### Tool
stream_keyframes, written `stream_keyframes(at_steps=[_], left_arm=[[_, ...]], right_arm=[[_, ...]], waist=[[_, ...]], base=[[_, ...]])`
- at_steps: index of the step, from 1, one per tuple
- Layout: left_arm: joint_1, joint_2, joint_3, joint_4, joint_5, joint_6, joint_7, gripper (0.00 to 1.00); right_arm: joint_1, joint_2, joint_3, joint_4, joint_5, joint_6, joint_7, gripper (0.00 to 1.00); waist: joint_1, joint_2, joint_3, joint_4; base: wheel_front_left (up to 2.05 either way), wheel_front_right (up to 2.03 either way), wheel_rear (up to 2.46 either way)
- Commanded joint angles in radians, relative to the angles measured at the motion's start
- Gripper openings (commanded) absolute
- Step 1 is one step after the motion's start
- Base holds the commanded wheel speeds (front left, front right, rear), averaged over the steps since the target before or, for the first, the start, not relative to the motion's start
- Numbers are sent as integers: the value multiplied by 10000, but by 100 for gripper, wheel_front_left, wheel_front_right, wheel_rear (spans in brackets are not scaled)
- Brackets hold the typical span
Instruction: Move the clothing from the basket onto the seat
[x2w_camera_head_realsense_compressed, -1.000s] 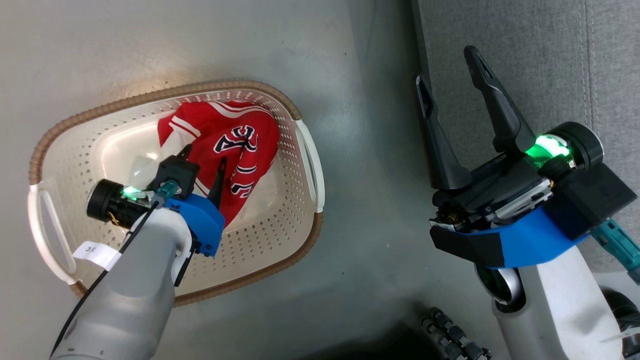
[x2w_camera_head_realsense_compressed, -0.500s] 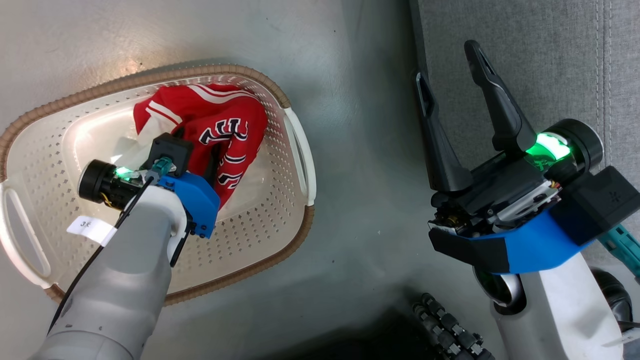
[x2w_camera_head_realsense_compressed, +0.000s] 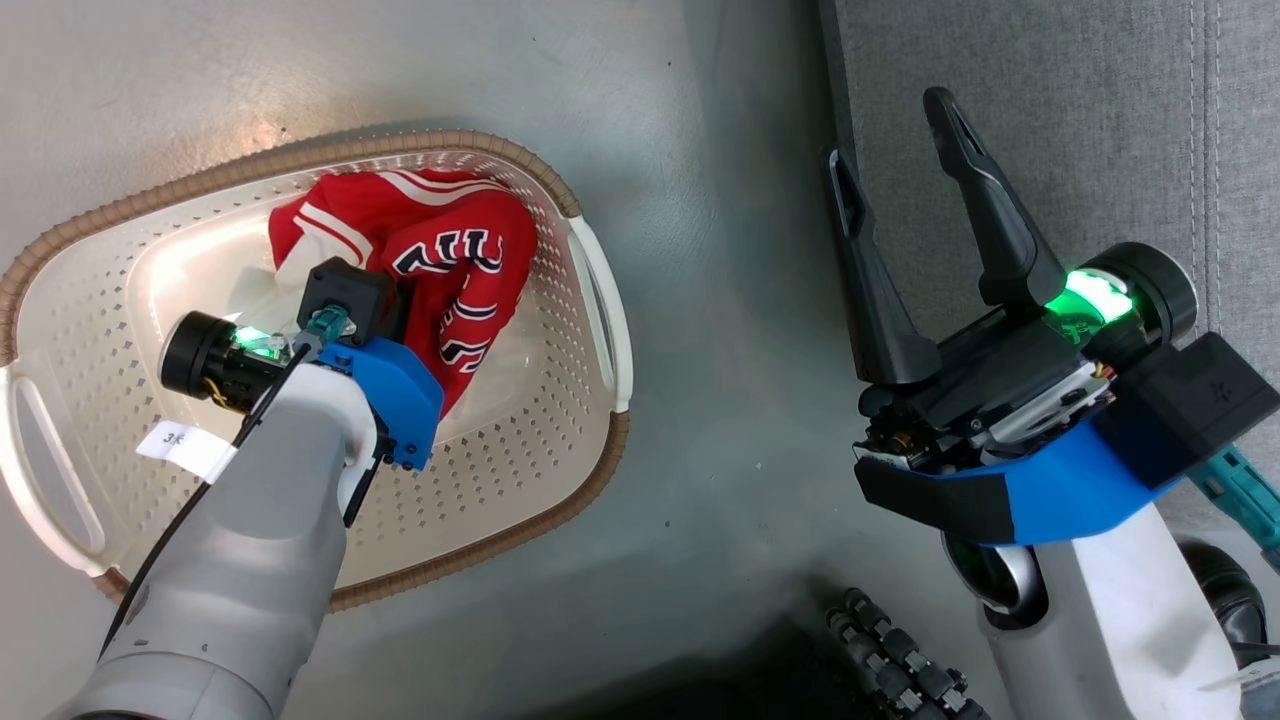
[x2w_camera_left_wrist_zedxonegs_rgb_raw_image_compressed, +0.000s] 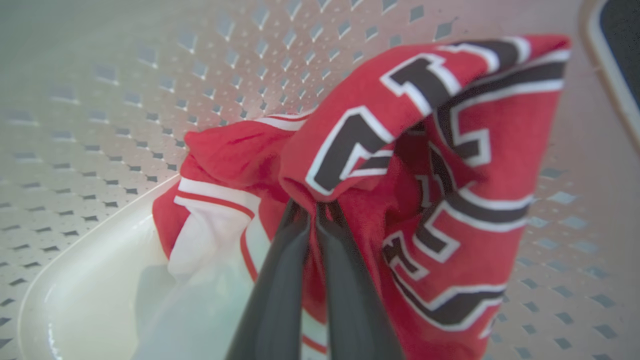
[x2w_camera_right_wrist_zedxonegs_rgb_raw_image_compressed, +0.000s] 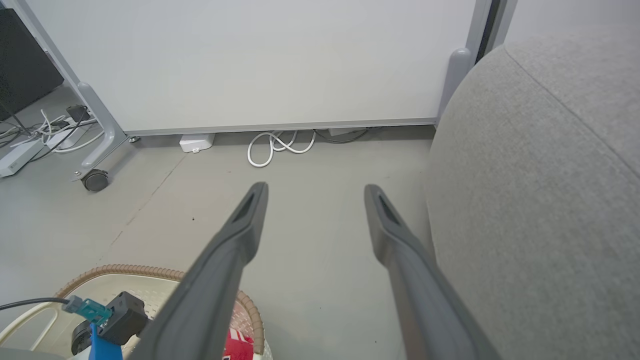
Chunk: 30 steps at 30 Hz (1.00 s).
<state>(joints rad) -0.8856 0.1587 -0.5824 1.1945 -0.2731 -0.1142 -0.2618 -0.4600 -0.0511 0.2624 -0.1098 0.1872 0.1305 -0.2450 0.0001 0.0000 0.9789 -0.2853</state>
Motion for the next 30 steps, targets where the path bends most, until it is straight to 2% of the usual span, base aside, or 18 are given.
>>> stream_keyframes(at_steps=[1,17,30], left_arm=[[-195,0,0,2,-49,-34,-48,0],[455,-59,-16,-418,-250,-95,-48,0],[1718,-339,-55,-1287,-450,-175,-48,0]], right_arm=[[-71,12,5,33,37,5,-73,100],[-117,12,44,273,-45,5,28,100],[365,12,-34,565,-177,5,227,100]], waist=[[-1,0,-28,13],[-1,0,-936,244],[-1,0,-2788,637]], base=[[0,0,0],[0,0,0],[0,0,0]])
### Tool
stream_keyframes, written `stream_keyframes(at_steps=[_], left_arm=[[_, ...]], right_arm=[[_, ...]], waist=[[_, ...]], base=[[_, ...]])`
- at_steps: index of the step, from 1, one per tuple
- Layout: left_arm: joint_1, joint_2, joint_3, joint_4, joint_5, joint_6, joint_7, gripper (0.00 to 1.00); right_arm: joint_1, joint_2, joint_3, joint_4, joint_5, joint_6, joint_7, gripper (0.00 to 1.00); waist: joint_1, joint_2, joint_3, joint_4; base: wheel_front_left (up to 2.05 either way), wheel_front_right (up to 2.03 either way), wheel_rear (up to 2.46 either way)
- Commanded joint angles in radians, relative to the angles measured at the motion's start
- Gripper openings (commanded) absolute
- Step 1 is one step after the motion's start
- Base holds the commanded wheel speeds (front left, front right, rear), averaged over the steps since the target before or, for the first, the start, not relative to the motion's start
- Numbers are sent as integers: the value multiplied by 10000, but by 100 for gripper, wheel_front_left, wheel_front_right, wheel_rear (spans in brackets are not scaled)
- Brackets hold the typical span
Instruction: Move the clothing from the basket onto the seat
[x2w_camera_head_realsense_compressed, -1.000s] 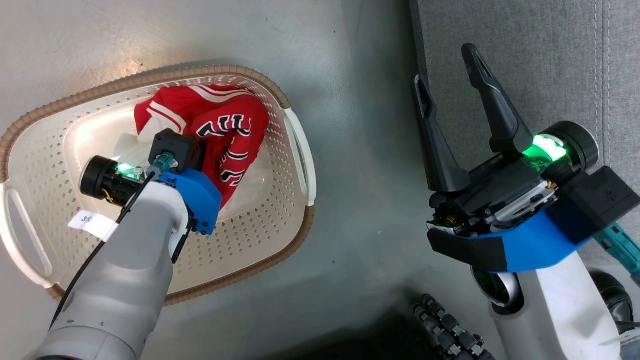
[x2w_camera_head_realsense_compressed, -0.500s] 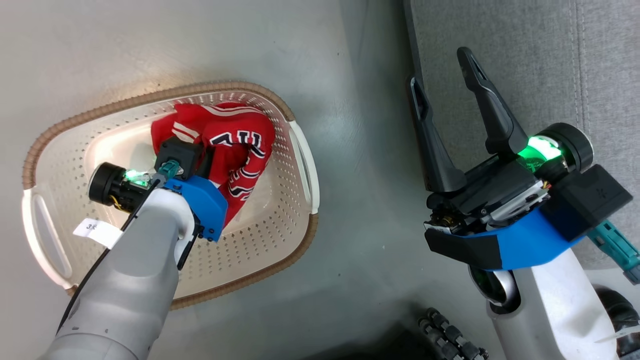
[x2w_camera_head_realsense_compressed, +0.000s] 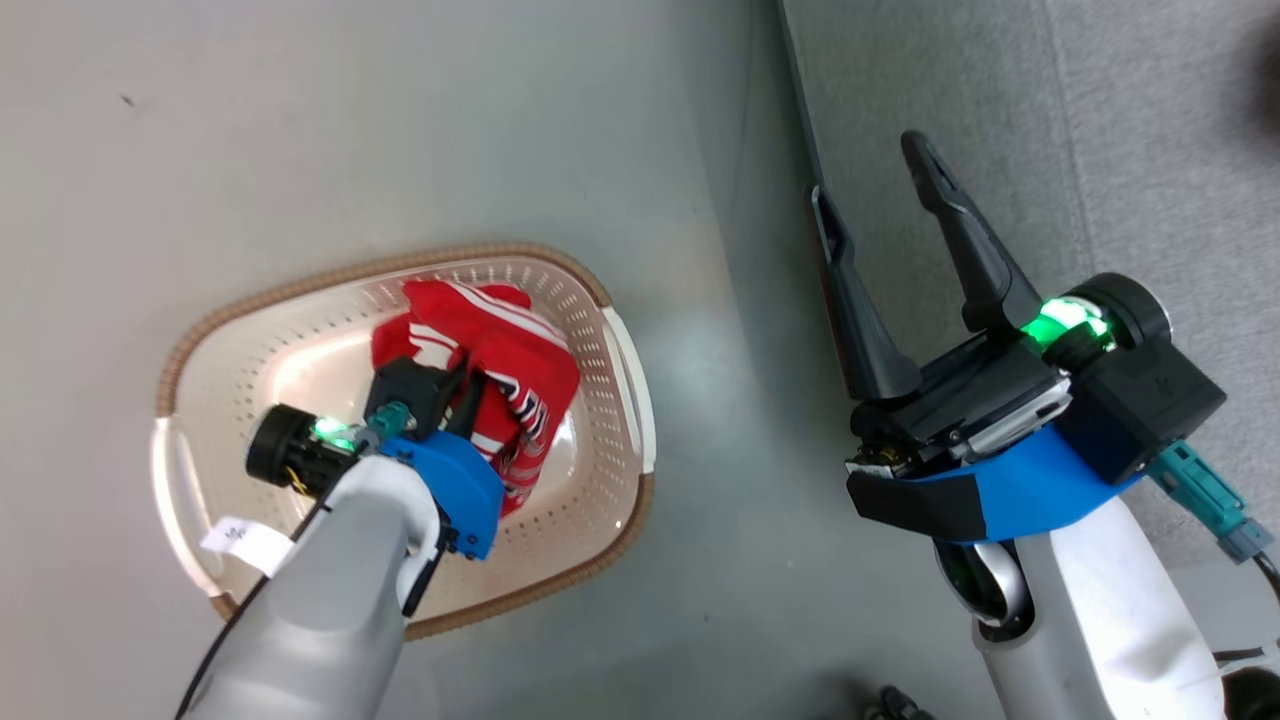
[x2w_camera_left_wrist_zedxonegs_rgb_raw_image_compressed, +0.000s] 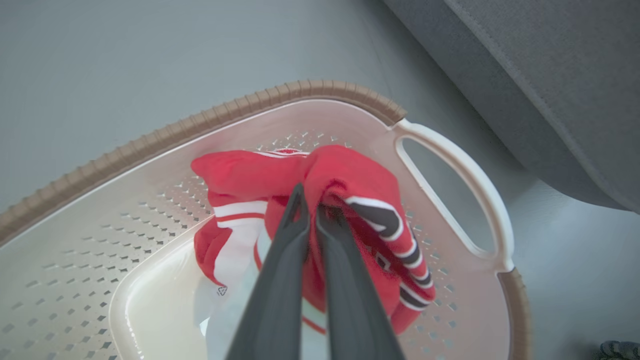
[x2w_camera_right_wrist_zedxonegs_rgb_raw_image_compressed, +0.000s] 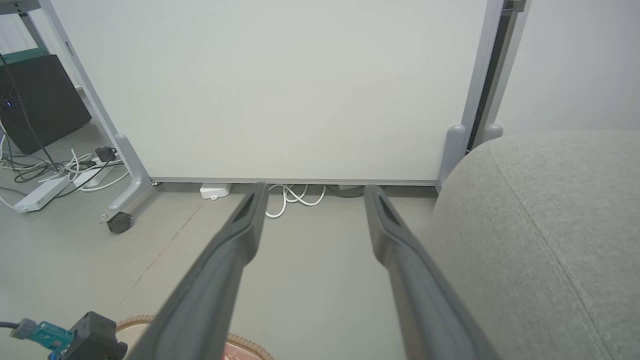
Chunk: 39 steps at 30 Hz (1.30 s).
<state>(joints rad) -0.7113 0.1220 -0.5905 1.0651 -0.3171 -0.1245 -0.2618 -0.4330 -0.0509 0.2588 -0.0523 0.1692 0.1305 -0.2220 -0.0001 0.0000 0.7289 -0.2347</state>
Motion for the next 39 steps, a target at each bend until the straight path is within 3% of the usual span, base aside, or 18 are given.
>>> stream_keyframes(at_steps=[1,24,39], left_arm=[[88,-10,7,-81,-18,-78,-48,0],[2586,-254,-2305,-2070,-2141,-66,-50,0],[2550,-359,-2733,-2830,-2636,-67,-50,0]], right_arm=[[145,10,-9,10,-9,5,1,100],[2110,5,-600,774,-17,5,629,100],[3320,6,-895,592,166,5,1021,100]], waist=[[1,0,-449,176],[1,0,-4952,1502],[1,0,-6633,2142]], base=[[0,0,0],[0,0,0],[0,0,0]])
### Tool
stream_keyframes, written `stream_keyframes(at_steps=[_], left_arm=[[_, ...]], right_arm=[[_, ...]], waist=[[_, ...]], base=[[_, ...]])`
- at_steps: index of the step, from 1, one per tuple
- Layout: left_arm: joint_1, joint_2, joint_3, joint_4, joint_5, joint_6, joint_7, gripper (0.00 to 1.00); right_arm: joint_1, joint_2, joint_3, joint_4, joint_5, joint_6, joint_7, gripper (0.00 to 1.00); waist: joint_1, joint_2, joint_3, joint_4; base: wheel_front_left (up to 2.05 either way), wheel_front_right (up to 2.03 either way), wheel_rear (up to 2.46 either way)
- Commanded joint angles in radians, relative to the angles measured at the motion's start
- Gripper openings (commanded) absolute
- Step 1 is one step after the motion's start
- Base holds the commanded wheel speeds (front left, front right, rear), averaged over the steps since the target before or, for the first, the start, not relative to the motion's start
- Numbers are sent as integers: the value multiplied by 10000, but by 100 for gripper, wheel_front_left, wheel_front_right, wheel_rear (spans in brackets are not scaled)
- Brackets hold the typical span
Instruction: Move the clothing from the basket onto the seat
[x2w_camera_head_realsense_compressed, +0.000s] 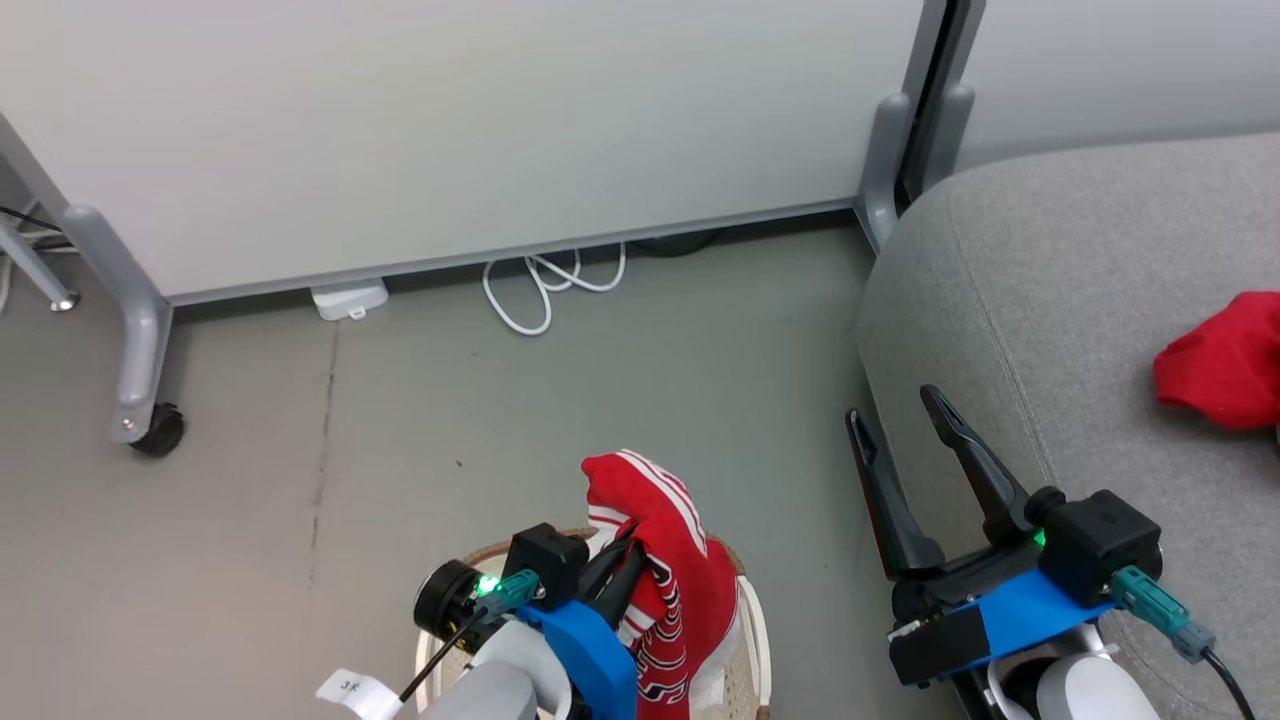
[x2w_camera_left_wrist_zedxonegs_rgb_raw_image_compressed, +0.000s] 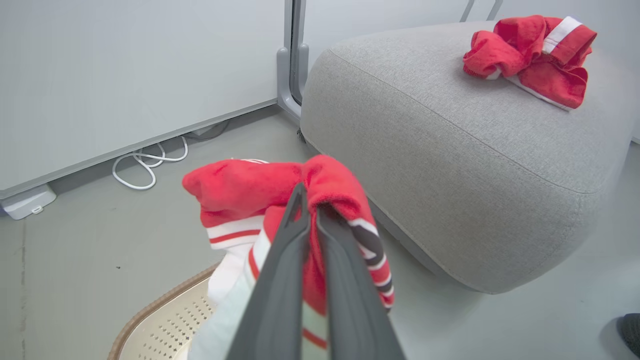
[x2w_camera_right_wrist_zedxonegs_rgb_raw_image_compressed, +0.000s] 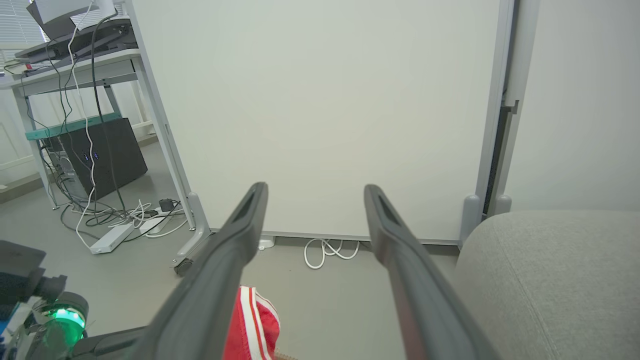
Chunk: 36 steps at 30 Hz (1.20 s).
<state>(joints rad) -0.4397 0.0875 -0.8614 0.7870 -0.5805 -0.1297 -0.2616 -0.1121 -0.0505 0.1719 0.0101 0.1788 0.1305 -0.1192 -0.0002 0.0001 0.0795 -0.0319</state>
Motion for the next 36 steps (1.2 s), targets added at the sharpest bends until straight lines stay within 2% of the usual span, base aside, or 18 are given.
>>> stream_keyframes(at_steps=[1,10,26,36], left_arm=[[-223,-25,-50,-48,-18,-15,-51,0],[-908,-184,-55,53,-306,-15,-51,0],[-2901,-366,-1077,-294,-1383,-15,341,0],[-4073,-367,-1614,-951,-2217,504,810,0]], right_arm=[[171,2,-47,-41,82,5,14,100],[633,2,-103,-44,193,5,173,100],[1119,2,-130,-13,244,5,283,100],[1131,2,-39,52,335,5,300,100]], waist=[[2,-1,-209,148],[2,-1,-599,325],[2,-1,-1052,395],[2,-1,-1164,315]], base=[[0,0,0],[0,0,0],[0,0,0],[0,0,0]])
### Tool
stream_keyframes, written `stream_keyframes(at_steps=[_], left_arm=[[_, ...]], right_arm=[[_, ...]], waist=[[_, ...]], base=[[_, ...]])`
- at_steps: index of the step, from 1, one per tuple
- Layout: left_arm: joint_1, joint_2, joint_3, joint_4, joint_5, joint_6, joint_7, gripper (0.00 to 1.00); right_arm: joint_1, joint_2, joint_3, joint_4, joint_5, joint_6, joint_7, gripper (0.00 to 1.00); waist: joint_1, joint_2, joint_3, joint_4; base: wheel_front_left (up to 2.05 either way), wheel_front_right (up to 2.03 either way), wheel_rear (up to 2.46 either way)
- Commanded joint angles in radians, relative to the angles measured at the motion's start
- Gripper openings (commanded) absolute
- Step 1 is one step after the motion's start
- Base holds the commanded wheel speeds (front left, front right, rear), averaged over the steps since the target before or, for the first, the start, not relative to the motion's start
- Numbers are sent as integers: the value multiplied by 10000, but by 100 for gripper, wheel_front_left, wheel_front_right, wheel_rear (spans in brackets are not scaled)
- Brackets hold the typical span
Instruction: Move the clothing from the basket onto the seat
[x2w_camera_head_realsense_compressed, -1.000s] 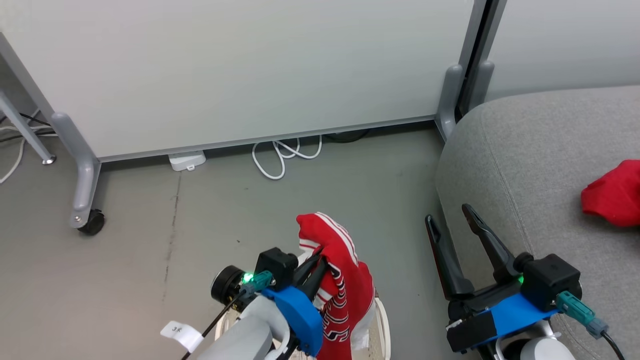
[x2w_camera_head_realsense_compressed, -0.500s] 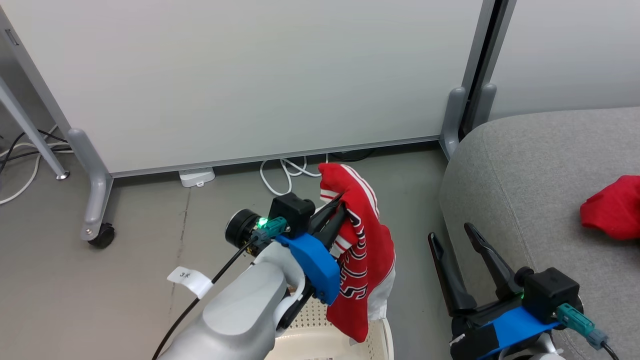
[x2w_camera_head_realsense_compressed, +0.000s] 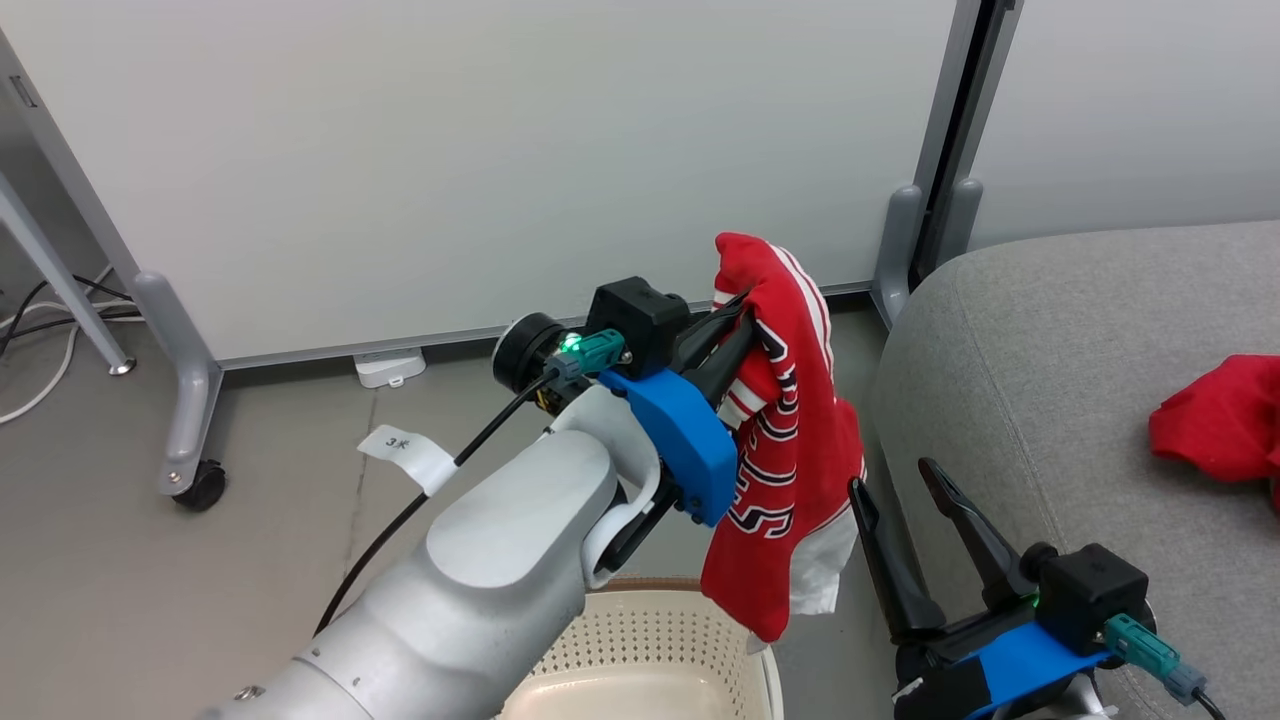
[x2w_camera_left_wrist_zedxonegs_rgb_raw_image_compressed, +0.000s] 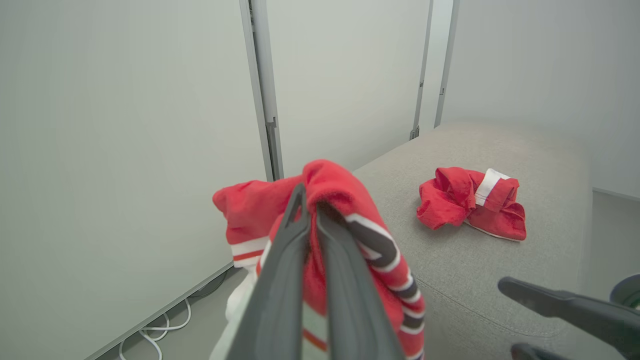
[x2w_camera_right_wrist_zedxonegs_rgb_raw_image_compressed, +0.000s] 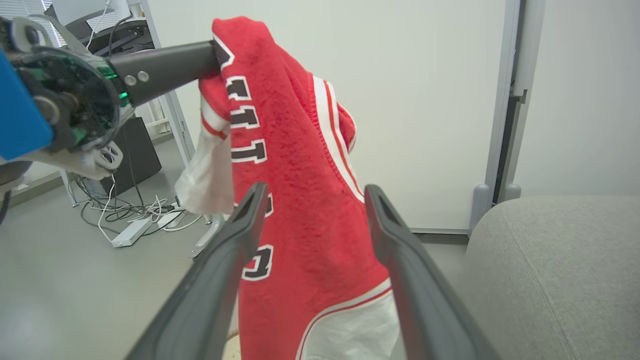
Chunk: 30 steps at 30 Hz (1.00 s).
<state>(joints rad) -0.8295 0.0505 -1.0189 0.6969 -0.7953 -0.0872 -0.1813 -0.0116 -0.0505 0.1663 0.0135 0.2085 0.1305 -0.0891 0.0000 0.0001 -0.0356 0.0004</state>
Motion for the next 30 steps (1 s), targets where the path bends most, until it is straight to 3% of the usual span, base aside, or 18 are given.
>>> stream_keyframes(at_steps=[1,22,30], left_arm=[[-257,2,-101,-108,-152,110,40,0],[-806,0,-1248,-203,-1349,520,-98,0],[-867,0,-1641,-135,-1642,602,-231,0]], right_arm=[[125,2,28,27,44,5,1,100],[31,2,249,172,127,5,-10,100],[-333,2,685,783,191,5,-78,100]], waist=[[0,-1,-30,-17],[0,-1,-14,-63],[0,-1,41,-37]], base=[[0,0,0],[0,0,0],[0,0,0]])
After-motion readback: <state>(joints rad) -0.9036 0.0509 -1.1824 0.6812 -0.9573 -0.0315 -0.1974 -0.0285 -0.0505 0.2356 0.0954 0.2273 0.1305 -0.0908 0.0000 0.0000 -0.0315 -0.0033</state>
